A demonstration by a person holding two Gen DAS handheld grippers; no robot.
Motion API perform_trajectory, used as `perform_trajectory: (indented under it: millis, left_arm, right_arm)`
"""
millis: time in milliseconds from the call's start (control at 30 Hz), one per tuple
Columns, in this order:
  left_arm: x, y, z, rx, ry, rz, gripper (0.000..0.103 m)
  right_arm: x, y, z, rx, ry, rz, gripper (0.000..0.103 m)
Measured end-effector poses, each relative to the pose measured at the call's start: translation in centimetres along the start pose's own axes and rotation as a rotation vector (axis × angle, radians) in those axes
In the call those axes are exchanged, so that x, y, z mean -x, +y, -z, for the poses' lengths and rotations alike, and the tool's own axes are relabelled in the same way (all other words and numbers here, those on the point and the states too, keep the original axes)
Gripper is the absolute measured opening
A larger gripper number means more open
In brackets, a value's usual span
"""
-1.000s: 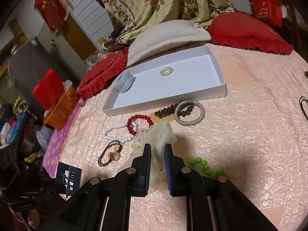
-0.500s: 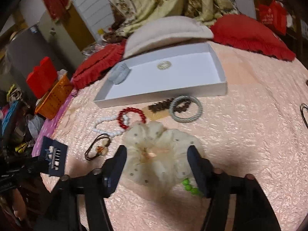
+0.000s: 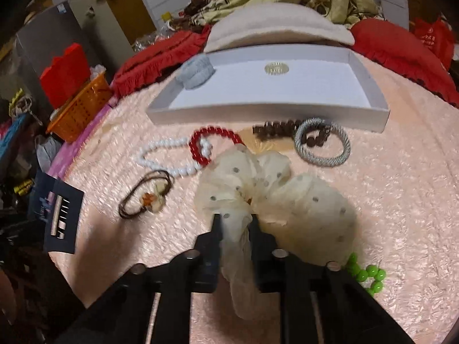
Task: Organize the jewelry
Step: 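Grasp the cream polka-dot scrunchie with the right tool, then place blue clip in box with left tool while right tool places cream scrunchie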
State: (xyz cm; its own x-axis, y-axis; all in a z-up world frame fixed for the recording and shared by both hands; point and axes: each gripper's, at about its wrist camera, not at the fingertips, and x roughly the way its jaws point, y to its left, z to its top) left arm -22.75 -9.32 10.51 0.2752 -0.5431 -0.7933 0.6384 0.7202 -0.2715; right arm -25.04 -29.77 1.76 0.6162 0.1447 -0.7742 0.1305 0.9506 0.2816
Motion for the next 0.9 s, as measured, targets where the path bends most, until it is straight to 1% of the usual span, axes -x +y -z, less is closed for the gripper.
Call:
perform_trajectory:
  millis: [167,300,400,500,600,667,733,833,900]
  left_arm:
    - [0.4,0.1,-1.3,0.013,-0.022,0.022,0.013]
    - [0.6,-0.4,-3.9,-0.011,-0.048,0.030,0.013]
    - [0.4,-1.0,-6.6,-0.037,-0.073,0.025,0.013]
    - [-0.6,-1.6,-9.7,-0.074,-0.097,0.004,0.013]
    - [-2.7,-1.2,-13.1,-0.081,-0.103,-0.011,0.013]
    - [-4.7,-0.4,-15.3,-0.058,-0.087,-0.008,0.013]
    - [-7.0,0.4,-17.5,-0.043,-0.069,-0.021,0.013]
    - [-10.8,1.4,-20.3,-0.051,-0.052,-0.089,0.013]
    - [-13.6,2.5,-22.0,-0.039,-0.031,-0.126,0.013]
  right_arm:
    - [3.1,-0.3,-1.7,-0.031,-0.063,-0.051,0.013]
    - [5.4,-0.6,-4.4,-0.034,-0.122,-0.079,0.013]
    - [6.6,-1.0,-7.1,-0.030,-0.156,-0.072,0.013]
    - [6.8,-1.3,-10.0,-0.001,-0.191,-0.026,0.013]
    - [5.5,-2.0,-12.7,0.014,-0.187,0.013,0.013]
    - [3.9,-2.9,-14.2,0.014,-0.171,0.046,0.013]
    - [2.2,-3.9,-15.4,0.010,-0.148,0.076,0.013]
    - [-1.0,-5.7,-17.8,-0.005,-0.118,0.125,0.013]
    - [-2.9,-6.8,-19.3,-0.022,-0.103,0.145,0.013]
